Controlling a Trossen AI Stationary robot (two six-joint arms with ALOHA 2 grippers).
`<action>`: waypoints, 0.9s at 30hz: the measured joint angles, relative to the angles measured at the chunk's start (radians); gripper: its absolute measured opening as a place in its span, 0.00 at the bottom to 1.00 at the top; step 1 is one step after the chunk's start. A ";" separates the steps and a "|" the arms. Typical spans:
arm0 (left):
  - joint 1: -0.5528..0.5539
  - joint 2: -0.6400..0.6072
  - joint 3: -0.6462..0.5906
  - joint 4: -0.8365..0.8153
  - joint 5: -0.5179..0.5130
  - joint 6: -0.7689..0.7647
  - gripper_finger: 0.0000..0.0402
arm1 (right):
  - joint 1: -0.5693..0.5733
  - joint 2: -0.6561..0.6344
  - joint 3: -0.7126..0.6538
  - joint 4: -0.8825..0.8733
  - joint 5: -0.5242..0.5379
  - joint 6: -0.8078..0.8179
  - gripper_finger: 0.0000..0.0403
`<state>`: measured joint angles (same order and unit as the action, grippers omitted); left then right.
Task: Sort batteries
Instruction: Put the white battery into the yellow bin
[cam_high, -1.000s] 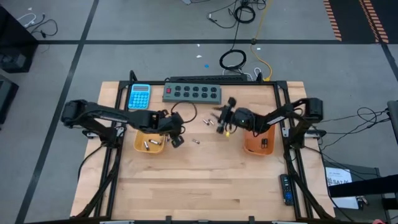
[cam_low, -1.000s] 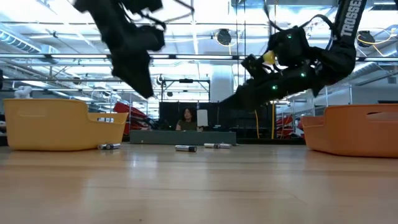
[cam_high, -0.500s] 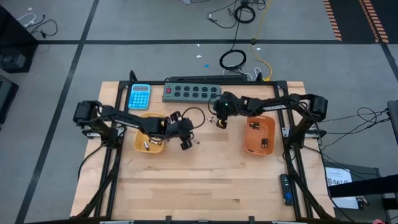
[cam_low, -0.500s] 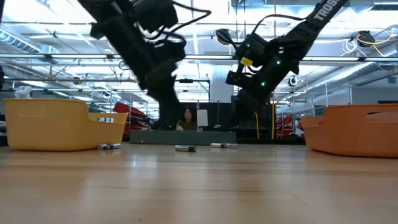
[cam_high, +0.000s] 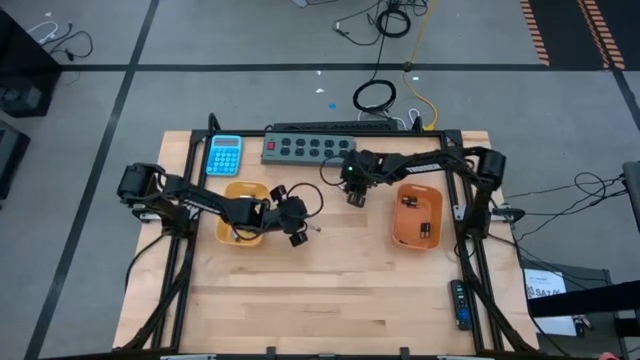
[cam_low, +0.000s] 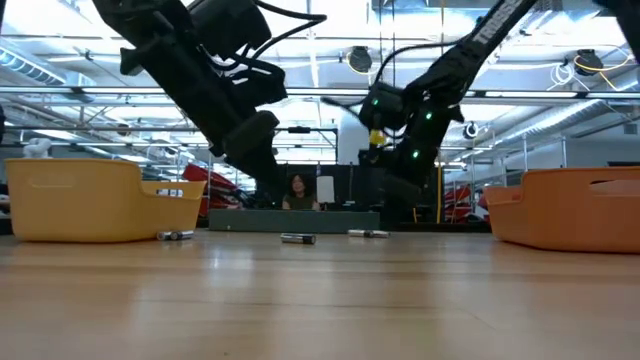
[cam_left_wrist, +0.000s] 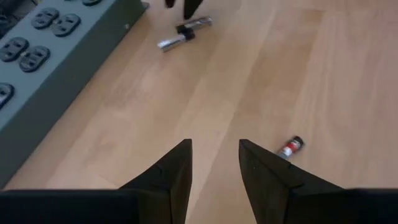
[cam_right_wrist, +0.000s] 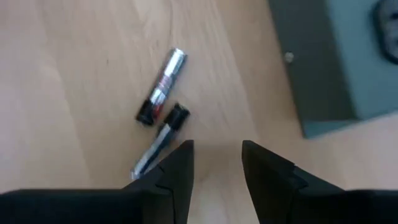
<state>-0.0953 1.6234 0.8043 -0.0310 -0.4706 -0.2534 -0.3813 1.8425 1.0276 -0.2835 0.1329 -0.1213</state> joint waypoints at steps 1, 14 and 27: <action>-0.007 0.000 0.000 -0.003 0.000 -0.002 0.35 | -0.004 0.015 0.008 0.003 -0.001 0.000 0.31; -0.030 0.000 -0.045 -0.027 0.069 -0.074 0.35 | 0.022 0.071 0.048 0.061 -0.013 0.010 0.31; 0.067 0.000 -0.062 0.109 0.150 0.041 0.35 | 0.057 0.039 0.045 0.068 0.035 -0.021 0.31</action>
<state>-0.0280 1.6230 0.7422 0.0775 -0.3204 -0.2124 -0.3245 1.8814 1.0724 -0.2160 0.1676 -0.1425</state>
